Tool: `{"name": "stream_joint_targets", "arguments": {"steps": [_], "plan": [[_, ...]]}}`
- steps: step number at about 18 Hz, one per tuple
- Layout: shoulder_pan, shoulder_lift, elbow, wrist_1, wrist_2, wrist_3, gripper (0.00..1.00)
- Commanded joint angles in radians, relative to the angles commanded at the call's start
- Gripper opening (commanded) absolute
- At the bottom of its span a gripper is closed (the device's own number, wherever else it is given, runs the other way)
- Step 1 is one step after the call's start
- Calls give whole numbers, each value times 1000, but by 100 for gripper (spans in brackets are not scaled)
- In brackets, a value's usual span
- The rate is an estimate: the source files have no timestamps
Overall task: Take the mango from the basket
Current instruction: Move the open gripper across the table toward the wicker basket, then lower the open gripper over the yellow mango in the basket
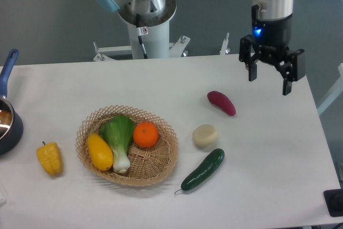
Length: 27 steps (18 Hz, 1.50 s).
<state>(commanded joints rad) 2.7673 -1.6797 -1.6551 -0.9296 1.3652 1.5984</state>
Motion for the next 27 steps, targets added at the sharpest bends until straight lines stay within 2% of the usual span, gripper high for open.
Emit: {"name": "stream_joint_targets", "arguments": {"steps": [5,7,12,15,19,22,24,27], "plan": [[-18,12,-61,6,0,-27,100],[-21,23,-80,12,-3,-154,100],[-124,18,-121,3,-8,-394,100],[-208,25,-152,-3,-2,-650,100],[-308,37,-202,-3,-6,-926,100],[-365,31,-199,0,-20,-1142,100],[-394,25,-206,8,-28,-1215,100],[-440,-14,-207,14,-28,-1253,100]]}}
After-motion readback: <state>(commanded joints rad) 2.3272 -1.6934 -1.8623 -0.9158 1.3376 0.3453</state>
